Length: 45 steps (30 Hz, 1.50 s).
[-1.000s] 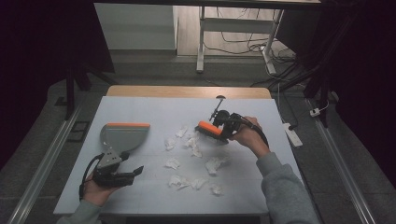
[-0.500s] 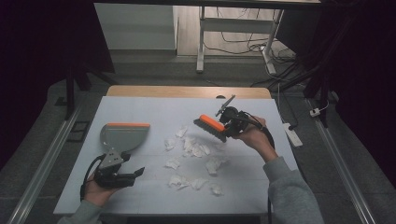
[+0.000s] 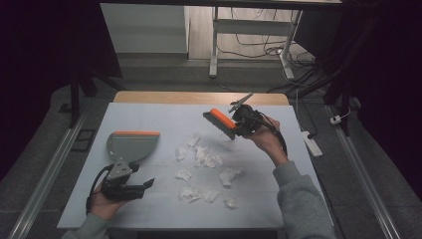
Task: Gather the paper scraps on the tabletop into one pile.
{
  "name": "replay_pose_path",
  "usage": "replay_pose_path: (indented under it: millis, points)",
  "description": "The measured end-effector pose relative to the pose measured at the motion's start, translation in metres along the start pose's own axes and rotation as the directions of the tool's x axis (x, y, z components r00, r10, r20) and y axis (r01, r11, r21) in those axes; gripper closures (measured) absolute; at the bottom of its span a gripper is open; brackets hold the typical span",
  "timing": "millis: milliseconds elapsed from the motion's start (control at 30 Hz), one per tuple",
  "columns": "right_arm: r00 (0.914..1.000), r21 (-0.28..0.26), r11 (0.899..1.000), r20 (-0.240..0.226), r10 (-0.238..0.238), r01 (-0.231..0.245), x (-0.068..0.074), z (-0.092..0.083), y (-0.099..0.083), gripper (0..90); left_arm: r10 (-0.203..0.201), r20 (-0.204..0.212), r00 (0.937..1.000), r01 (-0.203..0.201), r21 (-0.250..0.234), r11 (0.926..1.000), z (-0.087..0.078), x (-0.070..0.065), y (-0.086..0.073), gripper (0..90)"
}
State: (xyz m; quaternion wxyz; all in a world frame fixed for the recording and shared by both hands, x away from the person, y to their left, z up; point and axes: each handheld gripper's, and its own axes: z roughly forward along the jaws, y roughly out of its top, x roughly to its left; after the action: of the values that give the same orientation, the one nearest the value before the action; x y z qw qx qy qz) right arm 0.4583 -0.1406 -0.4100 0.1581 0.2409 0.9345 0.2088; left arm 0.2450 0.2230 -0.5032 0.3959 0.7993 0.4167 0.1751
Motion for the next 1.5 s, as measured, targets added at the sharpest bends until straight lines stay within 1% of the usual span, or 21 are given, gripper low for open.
replay_pose_path:
  millis: [100,200,267,333,500,533,600,633,700,767,833,933,967,1000,1033,1100,1133,1167,1300,1400,1500]
  points:
    - [0.9993,0.029,0.999,0.008,-0.036,0.036,0.0,0.015,0.015,70.7,0.0,-0.001,1.0,0.0,-0.002,1.0,-0.001,0.001,0.0,25.6]
    - [0.999,0.049,0.998,-0.025,-0.036,0.037,-0.002,0.027,0.026,70.7,-0.005,-0.001,1.0,0.005,-0.003,1.0,-0.001,0.001,-0.002,25.6]
    - [0.9975,0.032,0.999,-0.06,-0.037,0.039,-0.003,0.031,0.03,70.7,-0.006,0.002,1.0,0.006,-0.001,1.0,-0.001,0.002,-0.002,25.6]
    - [0.9969,0.031,0.998,-0.054,-0.057,0.059,0.0,0.036,0.035,70.7,-0.007,0.005,1.0,0.007,0.004,1.0,0.0,0.003,-0.003,25.6]
    - [0.99,0.12,0.983,-0.009,-0.141,0.141,0.01,0.063,0.046,70.8,-0.006,0.004,1.0,0.006,0.001,1.0,0.0,0.001,-0.002,25.6]
    - [0.9877,0.129,0.979,-0.013,-0.156,0.156,0.01,0.067,0.048,70.8,-0.006,0.004,1.0,0.006,0.001,1.0,-0.001,0.001,-0.002,25.6]
    - [0.9865,0.125,0.979,-0.043,-0.158,0.162,0.013,0.07,0.052,70.8,-0.008,0.005,1.0,0.008,0.0,1.0,-0.001,0.002,-0.002,25.6]
    - [0.9825,0.136,0.973,-0.052,-0.179,0.184,0.016,0.071,0.054,70.8,-0.011,0.005,0.9999,0.011,0.0,0.9999,0.0,0.003,-0.003,25.6]
    - [0.9667,0.16,0.954,-0.079,-0.243,0.253,0.024,0.071,0.056,70.9,-0.014,0.007,0.9999,0.014,0.002,0.9999,0.0,0.004,-0.003,25.6]
    - [0.9533,0.177,0.937,-0.09,-0.288,0.3,0.032,0.068,0.054,70.9,-0.014,0.007,0.9999,0.014,0.003,0.9999,0.0,0.004,-0.004,25.7]
    - [0.9453,0.195,0.926,-0.105,-0.309,0.324,0.038,0.061,0.05,70.9,-0.012,0.007,0.9999,0.012,0.003,0.9999,0.0,0.004,-0.004,25.7]
    - [0.9313,0.195,0.916,-0.173,-0.321,0.352,0.045,0.048,0.037,70.8,-0.009,0.008,0.9999,0.009,0.006,0.9999,0.0,0.003,-0.003,25.7]
    - [0.9281,0.201,0.911,-0.181,-0.326,0.359,0.047,0.044,0.033,70.9,-0.006,0.01,0.9999,0.006,0.007,1.0,0.001,0.002,-0.003,25.7]
    - [0.9251,0.191,0.911,-0.185,-0.332,0.365,0.049,0.038,0.028,70.8,-0.005,0.009,0.9999,0.005,0.007,1.0,0.001,0.002,-0.002,25.8]
    - [0.9297,0.167,0.921,-0.18,-0.322,0.351,0.049,0.032,0.023,70.8,-0.004,0.008,1.0,0.004,0.008,1.0,0.001,0.002,-0.002,25.7]
    - [0.9426,0.097,0.947,-0.171,-0.287,0.306,0.045,0.017,0.017,70.8,-0.005,0.005,1.0,0.005,0.007,1.0,0.001,0.002,-0.002,25.8]
    - [0.9524,0.069,0.96,-0.164,-0.257,0.271,0.043,0.009,0.016,70.8,-0.007,0.004,1.0,0.007,0.007,0.9999,0.001,0.002,-0.002,25.7]
    - [0.9592,0.044,0.967,-0.145,-0.243,0.251,0.04,0.002,0.014,70.8,-0.009,0.002,1.0,0.009,0.007,0.9999,0.001,0.002,-0.002,25.7]
    - [0.9768,-0.038,0.978,-0.057,-0.207,0.205,0.031,-0.021,0.009,70.8,-0.016,-0.001,0.9999,0.016,0.005,0.9999,0.0,0.003,-0.002,25.7]
    - [0.9841,-0.078,0.983,-0.042,-0.173,0.169,0.029,-0.031,0.005,70.8,-0.016,-0.001,0.9999,0.016,0.008,0.9998,0.001,0.003,-0.002,25.8]
    - [0.9847,-0.091,0.984,-0.073,-0.158,0.151,0.033,-0.032,0.003,70.8,-0.017,-0.002,0.9999,0.017,0.009,0.9998,0.001,0.003,-0.002,25.7]
